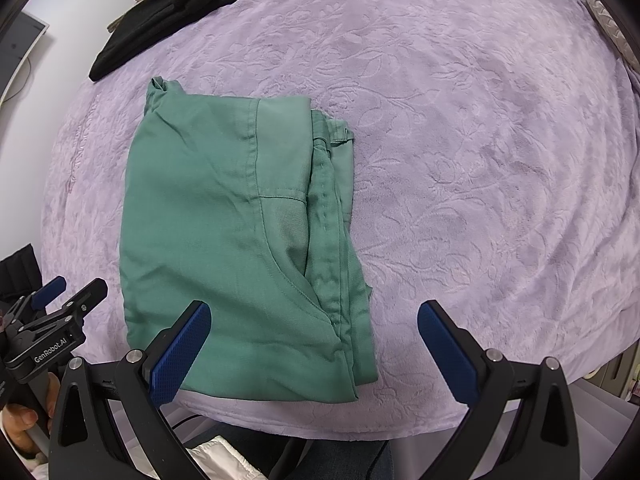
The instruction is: Fold small clothes
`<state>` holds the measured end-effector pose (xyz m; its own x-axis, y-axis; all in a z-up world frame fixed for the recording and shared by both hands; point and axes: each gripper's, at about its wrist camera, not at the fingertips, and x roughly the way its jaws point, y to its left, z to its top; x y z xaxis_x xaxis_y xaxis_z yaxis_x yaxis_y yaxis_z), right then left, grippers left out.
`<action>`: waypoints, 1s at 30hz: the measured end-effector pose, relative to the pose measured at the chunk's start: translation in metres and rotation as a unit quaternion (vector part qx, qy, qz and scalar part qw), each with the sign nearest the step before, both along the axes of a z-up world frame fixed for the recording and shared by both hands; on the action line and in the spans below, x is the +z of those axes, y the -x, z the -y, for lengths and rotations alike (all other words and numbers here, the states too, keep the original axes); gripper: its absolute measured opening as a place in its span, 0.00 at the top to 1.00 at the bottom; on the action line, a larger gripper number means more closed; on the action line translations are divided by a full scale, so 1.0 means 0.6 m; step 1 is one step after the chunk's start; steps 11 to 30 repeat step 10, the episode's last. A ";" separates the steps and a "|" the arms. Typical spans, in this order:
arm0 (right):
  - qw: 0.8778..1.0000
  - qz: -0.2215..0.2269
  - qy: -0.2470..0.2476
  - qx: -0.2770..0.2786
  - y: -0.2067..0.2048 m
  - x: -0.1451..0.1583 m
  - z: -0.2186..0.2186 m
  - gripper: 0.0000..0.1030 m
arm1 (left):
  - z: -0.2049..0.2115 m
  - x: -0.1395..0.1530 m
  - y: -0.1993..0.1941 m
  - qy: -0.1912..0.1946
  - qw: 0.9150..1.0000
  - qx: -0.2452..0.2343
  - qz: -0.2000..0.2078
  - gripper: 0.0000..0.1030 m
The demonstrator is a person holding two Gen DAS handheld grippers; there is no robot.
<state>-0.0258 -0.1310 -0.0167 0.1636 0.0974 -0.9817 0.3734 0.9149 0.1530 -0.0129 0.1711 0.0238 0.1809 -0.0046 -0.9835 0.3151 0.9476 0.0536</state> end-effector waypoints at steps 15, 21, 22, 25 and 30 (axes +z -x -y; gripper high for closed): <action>1.000 -0.007 0.001 -0.002 -0.007 -0.011 -0.004 0.00 | -0.003 -0.005 -0.007 -0.001 1.000 0.004 0.008 0.07; 1.000 -0.007 0.001 -0.002 -0.007 -0.011 -0.004 0.00 | -0.003 -0.005 -0.007 -0.001 1.000 0.004 0.008 0.07; 1.000 -0.007 0.001 -0.002 -0.007 -0.011 -0.004 0.00 | -0.003 -0.005 -0.007 -0.001 1.000 0.004 0.008 0.07; 1.000 -0.007 0.001 -0.002 -0.007 -0.011 -0.004 0.00 | -0.003 -0.005 -0.007 -0.001 1.000 0.004 0.008 0.07; 1.000 -0.007 0.001 -0.002 -0.007 -0.011 -0.004 0.00 | -0.003 -0.005 -0.007 -0.001 1.000 0.004 0.008 0.07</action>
